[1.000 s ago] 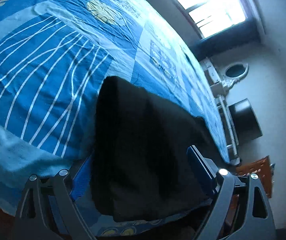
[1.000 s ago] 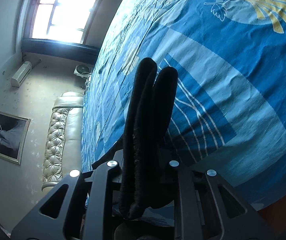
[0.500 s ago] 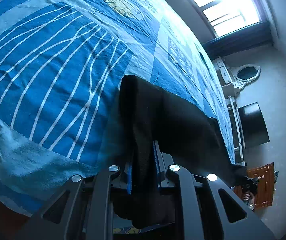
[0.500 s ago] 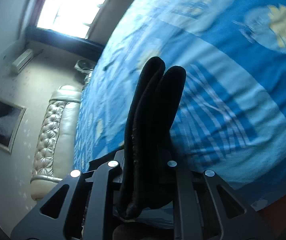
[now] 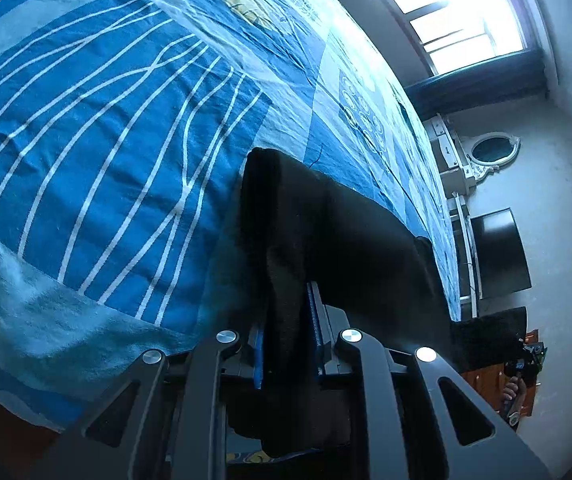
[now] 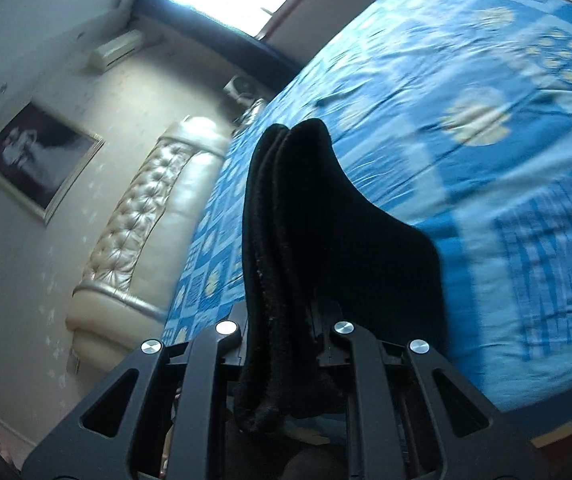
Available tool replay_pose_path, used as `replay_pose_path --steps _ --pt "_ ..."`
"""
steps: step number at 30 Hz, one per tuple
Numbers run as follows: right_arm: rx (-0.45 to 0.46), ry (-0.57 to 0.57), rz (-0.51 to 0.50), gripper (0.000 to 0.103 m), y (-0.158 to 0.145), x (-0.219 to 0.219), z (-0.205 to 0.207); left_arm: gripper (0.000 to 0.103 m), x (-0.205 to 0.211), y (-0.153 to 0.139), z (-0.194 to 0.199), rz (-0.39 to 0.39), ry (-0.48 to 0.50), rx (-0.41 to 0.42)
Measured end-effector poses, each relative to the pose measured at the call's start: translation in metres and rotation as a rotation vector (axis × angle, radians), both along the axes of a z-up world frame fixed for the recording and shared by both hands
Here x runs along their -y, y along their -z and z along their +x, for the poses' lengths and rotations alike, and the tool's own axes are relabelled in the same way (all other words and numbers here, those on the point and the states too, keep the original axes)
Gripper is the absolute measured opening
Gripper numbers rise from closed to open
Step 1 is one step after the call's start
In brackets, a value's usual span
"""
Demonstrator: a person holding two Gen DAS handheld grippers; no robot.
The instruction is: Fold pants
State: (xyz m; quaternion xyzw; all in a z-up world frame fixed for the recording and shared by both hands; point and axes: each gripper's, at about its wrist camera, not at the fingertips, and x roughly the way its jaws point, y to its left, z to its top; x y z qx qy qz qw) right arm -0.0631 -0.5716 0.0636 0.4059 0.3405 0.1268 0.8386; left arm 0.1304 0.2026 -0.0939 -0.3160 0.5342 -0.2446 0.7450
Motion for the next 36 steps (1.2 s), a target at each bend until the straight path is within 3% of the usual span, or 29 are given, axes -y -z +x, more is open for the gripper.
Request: replay_pose_path --steps 9,20,25,28,32,36 --pt "-0.080 -0.143 -0.063 0.015 0.038 -0.105 0.045 0.020 -0.006 0.004 0.000 -0.007 0.007 0.005" --pt "-0.248 -0.269 -0.399 0.014 0.111 -0.218 0.082 0.020 -0.010 0.007 -0.003 -0.021 0.007 0.007" --pt "-0.288 -0.282 -0.488 0.017 0.127 -0.245 0.084 0.020 -0.013 0.008 -0.004 -0.030 0.008 0.005" --pt "-0.300 -0.292 -0.466 0.029 0.134 -0.251 0.087 0.020 -0.013 0.008 -0.004 -0.031 0.008 0.006" --pt "-0.281 -0.291 -0.387 0.058 0.137 -0.256 0.087 0.020 -0.015 0.009 -0.005 -0.036 0.008 0.006" --pt "-0.263 -0.313 -0.335 0.064 0.141 -0.267 0.085 0.020 -0.015 0.009 -0.005 -0.037 0.007 0.006"
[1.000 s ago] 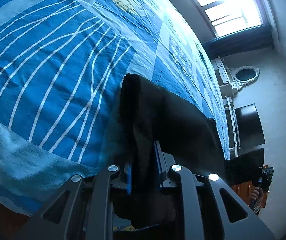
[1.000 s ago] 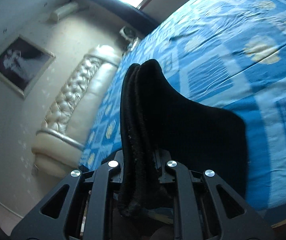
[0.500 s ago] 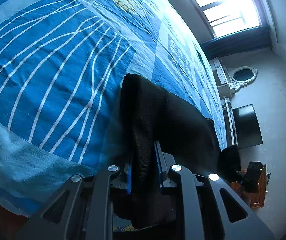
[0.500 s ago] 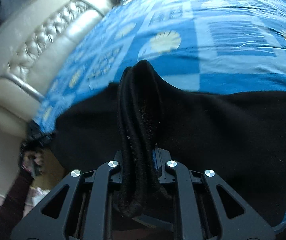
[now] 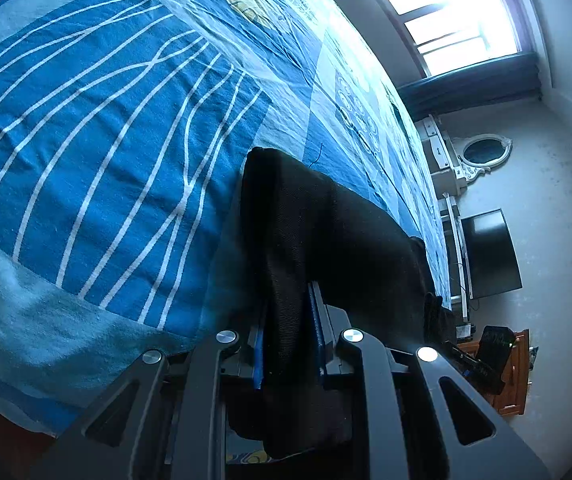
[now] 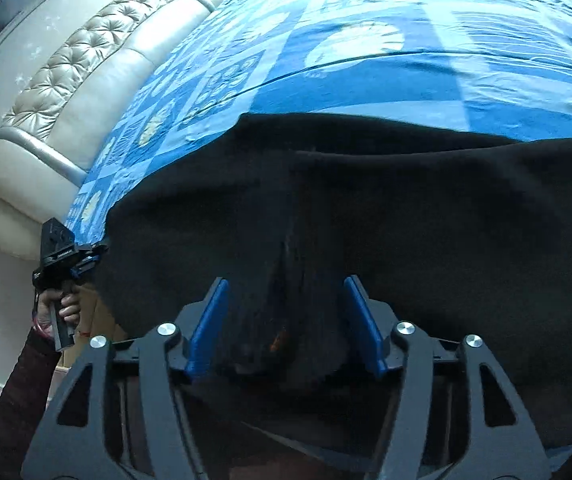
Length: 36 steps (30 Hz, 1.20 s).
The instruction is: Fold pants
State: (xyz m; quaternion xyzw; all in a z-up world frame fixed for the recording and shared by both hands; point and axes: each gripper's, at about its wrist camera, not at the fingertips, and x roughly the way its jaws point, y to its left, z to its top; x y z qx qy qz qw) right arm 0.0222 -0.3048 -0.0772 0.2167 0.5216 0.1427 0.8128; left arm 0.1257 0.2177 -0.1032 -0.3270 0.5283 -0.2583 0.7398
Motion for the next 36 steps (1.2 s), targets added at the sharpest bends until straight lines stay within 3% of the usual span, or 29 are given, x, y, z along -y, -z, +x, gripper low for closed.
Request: replay_pose_path --steps 2,4,17,24,30,36 --pt "0.007 0.007 0.024 0.074 0.002 -0.005 0.001 0.020 0.000 0.000 -0.001 -0.001 -0.001 -0.001" --pt "0.015 -0.006 0.034 0.077 0.002 -0.009 0.003 0.020 0.000 0.001 -0.001 -0.001 -0.001 -0.001" --pt "0.035 0.022 0.204 0.077 -0.010 -0.001 -0.042 0.017 0.002 -0.004 0.004 -0.005 0.035 -0.007" --pt "0.031 0.058 0.220 0.077 -0.010 0.012 -0.061 0.012 -0.006 -0.016 -0.001 -0.096 -0.007 -0.010" --pt "0.044 0.108 0.241 0.077 -0.011 0.028 -0.072 0.011 0.022 -0.072 -0.014 -0.083 0.020 0.094" --pt "0.064 0.133 0.279 0.077 -0.013 0.038 -0.079 0.010 0.100 -0.147 -0.028 -0.049 0.120 0.216"
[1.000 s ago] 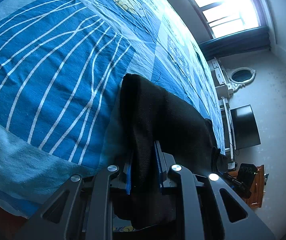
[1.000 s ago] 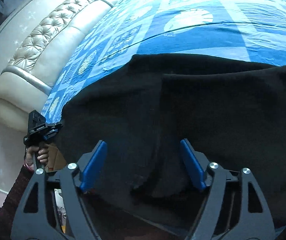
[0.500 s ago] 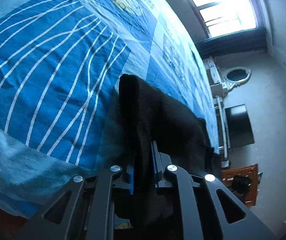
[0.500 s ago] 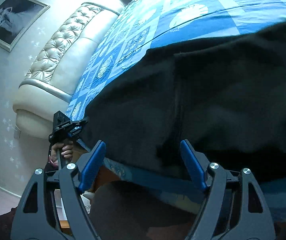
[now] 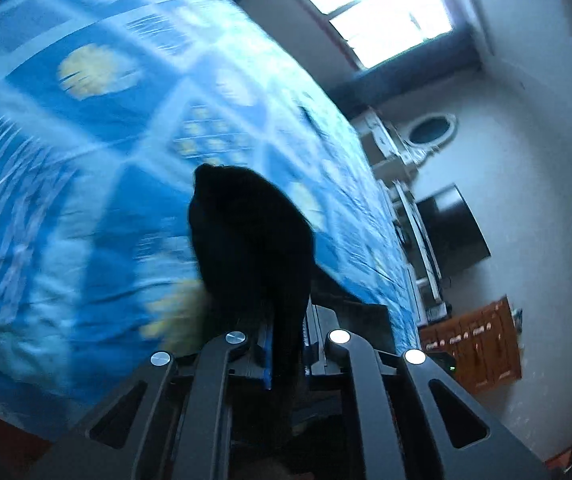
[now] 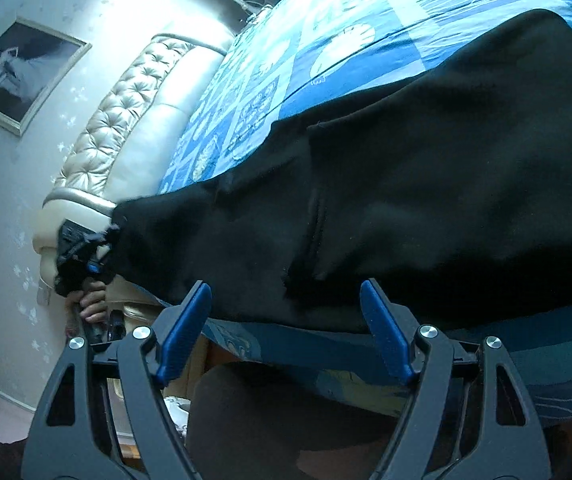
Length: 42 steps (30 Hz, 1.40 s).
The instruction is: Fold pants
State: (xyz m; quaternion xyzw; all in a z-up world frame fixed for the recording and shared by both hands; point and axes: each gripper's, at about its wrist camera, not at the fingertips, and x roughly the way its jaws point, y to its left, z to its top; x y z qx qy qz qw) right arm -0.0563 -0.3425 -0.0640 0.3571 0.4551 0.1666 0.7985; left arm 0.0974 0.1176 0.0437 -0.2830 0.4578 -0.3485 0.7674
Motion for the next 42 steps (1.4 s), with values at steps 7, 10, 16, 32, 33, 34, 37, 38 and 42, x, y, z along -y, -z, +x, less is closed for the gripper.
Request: replay_pose_path --steps 7,10,16,32,33,34,37,38,42 --pt "0.069 0.056 0.049 0.077 -0.015 0.025 -0.015 0.010 0.140 -0.052 -0.022 0.054 0.148 0.090" --pt "0.097 0.108 0.078 0.077 -0.020 0.047 -0.024 0.010 0.214 -0.050 -0.034 0.158 0.220 0.127" --pt "0.142 0.208 0.126 0.077 -0.027 0.089 -0.043 0.010 0.309 0.005 -0.039 0.270 0.296 0.067" --pt "0.152 0.312 0.175 0.077 -0.017 0.129 -0.059 0.064 0.351 0.036 -0.078 0.264 0.313 0.072" --pt "0.152 0.304 0.177 0.077 -0.019 0.128 -0.056 0.071 0.342 0.025 -0.082 0.271 0.290 0.115" --pt "0.148 0.294 0.177 0.077 -0.019 0.127 -0.054 0.077 0.335 0.016 -0.086 0.285 0.265 0.154" --pt "0.120 0.266 0.183 0.077 -0.016 0.123 -0.043 0.079 0.294 -0.004 -0.094 0.359 0.162 0.279" --pt "0.108 0.259 0.184 0.077 -0.013 0.122 -0.036 0.083 0.276 -0.007 -0.094 0.385 0.108 0.310" --pt "0.038 0.230 0.112 0.077 -0.001 0.113 -0.006 0.084 0.215 0.010 -0.079 0.422 -0.065 0.272"
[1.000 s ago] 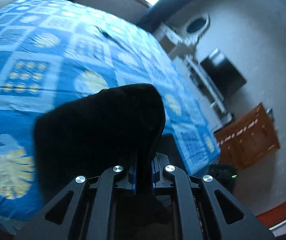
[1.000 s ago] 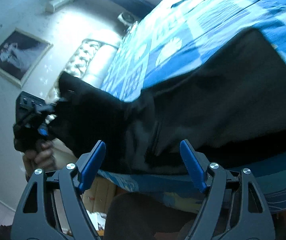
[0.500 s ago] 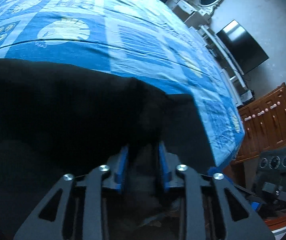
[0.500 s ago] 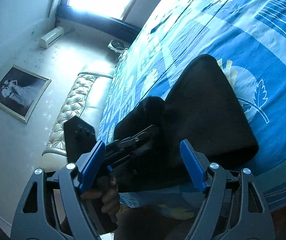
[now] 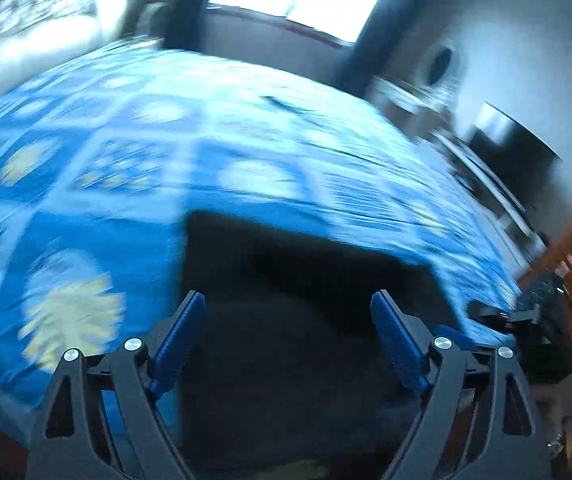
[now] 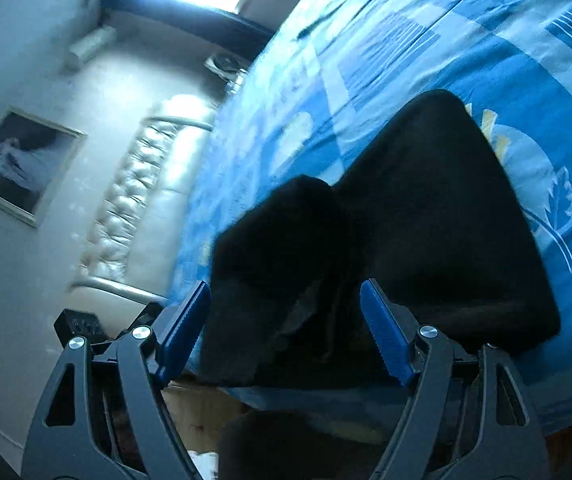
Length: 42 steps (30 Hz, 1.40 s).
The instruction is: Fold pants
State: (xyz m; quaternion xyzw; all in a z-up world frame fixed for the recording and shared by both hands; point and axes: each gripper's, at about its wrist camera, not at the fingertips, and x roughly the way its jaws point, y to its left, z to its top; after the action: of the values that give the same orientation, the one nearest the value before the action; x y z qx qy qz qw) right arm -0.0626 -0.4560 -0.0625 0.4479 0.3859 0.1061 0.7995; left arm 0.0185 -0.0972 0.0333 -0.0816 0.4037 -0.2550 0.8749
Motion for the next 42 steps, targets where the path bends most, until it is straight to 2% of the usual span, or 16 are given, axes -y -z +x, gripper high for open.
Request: replay_pose_path --steps 4,6,8,13,17,20,22,24,26,31,35,37,42 --pt "-0.092 -0.018 -0.043 0.077 0.016 -0.008 0.021 0.084 -0.051 0.037 0.017 -0.050 -0.153 -0.115" --pt "-0.120 -0.036 -0.069 0.077 0.019 -0.015 0.027 0.084 -0.063 0.052 0.027 -0.075 -0.178 -0.191" --pt "-0.146 -0.055 -0.107 0.077 0.020 -0.024 0.032 0.084 -0.069 0.060 0.033 -0.103 -0.191 -0.226" --pt "-0.185 -0.100 -0.177 0.075 0.023 -0.038 0.039 0.084 -0.069 0.070 0.036 -0.112 -0.182 -0.250" --pt "-0.192 -0.122 -0.191 0.058 0.019 -0.046 0.038 0.084 -0.070 0.073 0.037 -0.118 -0.177 -0.257" --pt "-0.199 -0.184 -0.156 0.051 0.024 -0.056 0.045 0.084 -0.070 0.075 0.035 -0.119 -0.174 -0.256" --pt "-0.214 -0.206 -0.197 0.038 0.026 -0.063 0.049 0.084 -0.070 0.075 0.035 -0.115 -0.174 -0.254" --pt "-0.201 -0.218 -0.193 0.014 0.024 -0.063 0.052 0.084 -0.071 0.075 0.034 -0.118 -0.177 -0.256" --pt "-0.178 -0.220 -0.174 0.013 0.018 -0.060 0.052 0.084 -0.071 0.074 0.034 -0.120 -0.175 -0.256" --pt "-0.096 -0.235 -0.189 0.013 -0.019 -0.046 0.049 0.084 -0.070 0.063 0.032 -0.154 -0.158 -0.224" --pt "-0.102 -0.233 -0.246 0.013 -0.035 -0.022 0.039 0.084 -0.058 0.055 0.025 -0.202 -0.107 -0.215" --pt "-0.122 -0.212 -0.265 0.013 -0.034 -0.005 0.032 0.084 -0.050 0.053 0.022 -0.208 -0.082 -0.213" --pt "-0.178 -0.162 -0.246 0.012 -0.014 0.028 0.014 0.084 -0.021 0.054 0.010 -0.154 -0.001 -0.198"
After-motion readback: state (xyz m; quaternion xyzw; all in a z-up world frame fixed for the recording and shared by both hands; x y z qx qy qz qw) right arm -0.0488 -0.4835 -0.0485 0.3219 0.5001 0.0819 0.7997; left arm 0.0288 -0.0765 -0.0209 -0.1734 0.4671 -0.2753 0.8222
